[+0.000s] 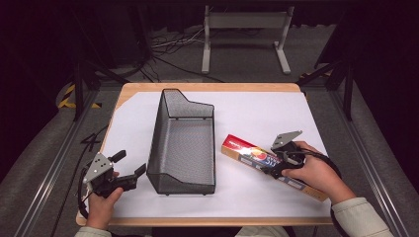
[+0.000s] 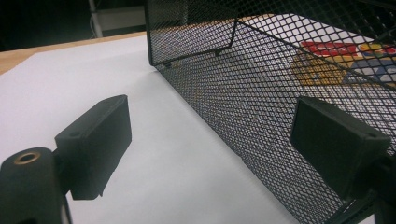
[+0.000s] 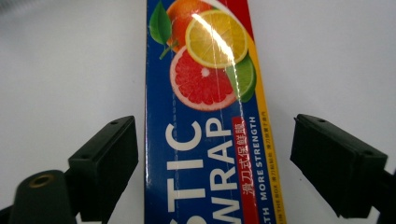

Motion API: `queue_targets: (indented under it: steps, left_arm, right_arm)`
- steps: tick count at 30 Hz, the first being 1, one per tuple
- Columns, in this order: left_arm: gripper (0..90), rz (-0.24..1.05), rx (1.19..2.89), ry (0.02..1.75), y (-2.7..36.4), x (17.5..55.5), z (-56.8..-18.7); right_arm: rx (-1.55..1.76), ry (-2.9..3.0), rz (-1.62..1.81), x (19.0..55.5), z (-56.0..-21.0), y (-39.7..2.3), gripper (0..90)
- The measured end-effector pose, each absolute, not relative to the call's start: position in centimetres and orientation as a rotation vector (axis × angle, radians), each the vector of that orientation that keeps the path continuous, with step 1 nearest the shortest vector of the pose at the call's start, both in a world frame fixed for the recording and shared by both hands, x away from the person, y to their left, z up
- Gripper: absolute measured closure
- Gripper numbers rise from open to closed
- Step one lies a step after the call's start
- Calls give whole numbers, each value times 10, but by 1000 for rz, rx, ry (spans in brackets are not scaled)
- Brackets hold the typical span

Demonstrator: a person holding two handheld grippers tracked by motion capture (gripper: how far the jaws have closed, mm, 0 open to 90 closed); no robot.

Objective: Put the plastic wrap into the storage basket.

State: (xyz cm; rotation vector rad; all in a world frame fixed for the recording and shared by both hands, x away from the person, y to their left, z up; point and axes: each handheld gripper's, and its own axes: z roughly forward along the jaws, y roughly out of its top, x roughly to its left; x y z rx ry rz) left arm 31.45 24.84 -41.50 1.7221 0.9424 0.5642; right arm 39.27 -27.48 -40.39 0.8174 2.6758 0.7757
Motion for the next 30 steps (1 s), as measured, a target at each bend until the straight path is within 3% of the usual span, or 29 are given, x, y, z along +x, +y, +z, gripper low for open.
queue_targets:
  steps: [10,14,30]
  left_arm:
    - [134,563,1721,941,249,315,-415]
    - [134,564,1722,942,249,315,-415]
    - [133,566,1720,946,249,315,-415]
  right_arm:
    - [814,2769,629,396,-411,-268,248]
    - [804,2780,605,397,-412,-267,383]
    - [847,2778,635,396,-407,-269,406]
